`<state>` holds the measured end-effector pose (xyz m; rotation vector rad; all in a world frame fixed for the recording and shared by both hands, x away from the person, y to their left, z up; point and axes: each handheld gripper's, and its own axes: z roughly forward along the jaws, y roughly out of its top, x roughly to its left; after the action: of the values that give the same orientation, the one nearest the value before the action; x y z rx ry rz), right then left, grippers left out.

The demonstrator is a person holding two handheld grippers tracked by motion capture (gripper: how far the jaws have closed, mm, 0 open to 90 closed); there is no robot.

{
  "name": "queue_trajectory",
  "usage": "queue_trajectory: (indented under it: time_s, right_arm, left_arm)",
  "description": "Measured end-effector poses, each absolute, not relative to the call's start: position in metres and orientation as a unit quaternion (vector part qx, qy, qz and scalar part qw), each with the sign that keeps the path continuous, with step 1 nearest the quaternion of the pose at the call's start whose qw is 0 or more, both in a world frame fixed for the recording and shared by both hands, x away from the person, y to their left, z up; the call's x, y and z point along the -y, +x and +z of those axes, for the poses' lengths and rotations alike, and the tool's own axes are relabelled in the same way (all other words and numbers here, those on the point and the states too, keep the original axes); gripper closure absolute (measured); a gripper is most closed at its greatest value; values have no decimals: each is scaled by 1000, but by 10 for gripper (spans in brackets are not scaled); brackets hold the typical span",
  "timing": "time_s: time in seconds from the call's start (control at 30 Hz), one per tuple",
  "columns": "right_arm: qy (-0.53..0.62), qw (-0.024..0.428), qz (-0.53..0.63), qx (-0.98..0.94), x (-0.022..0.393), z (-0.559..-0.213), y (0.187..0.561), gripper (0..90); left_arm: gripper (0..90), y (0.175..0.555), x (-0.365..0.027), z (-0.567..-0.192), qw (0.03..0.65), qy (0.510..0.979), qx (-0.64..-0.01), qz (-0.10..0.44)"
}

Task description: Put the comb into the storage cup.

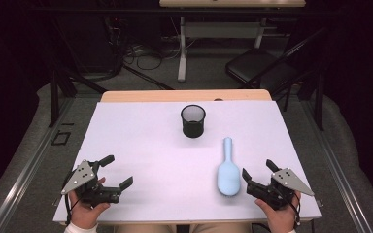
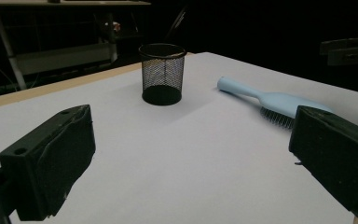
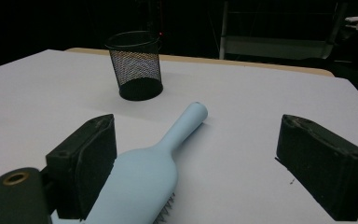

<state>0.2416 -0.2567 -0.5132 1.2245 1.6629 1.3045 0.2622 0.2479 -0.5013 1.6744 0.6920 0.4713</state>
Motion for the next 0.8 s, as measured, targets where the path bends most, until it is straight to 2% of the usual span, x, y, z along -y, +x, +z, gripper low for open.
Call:
queue_trajectory:
  time_s: [0.47, 0.5, 0.73, 0.8]
  right_arm:
    - [478, 333, 486, -651, 256, -516, 246, 160]
    - [479, 334, 486, -650, 256, -515, 247, 209]
    - [486, 324, 482, -653, 257, -513, 250, 379]
    - [482, 325, 479, -658, 256, -513, 250, 385]
  left_arm:
    - [6, 265, -249, -503, 593, 718, -304, 199]
    - [7, 265, -249, -503, 589, 722, -302, 199]
    - [10, 265, -251, -505, 592, 720, -304, 197]
    - [10, 267, -251, -504, 591, 723, -300, 197]
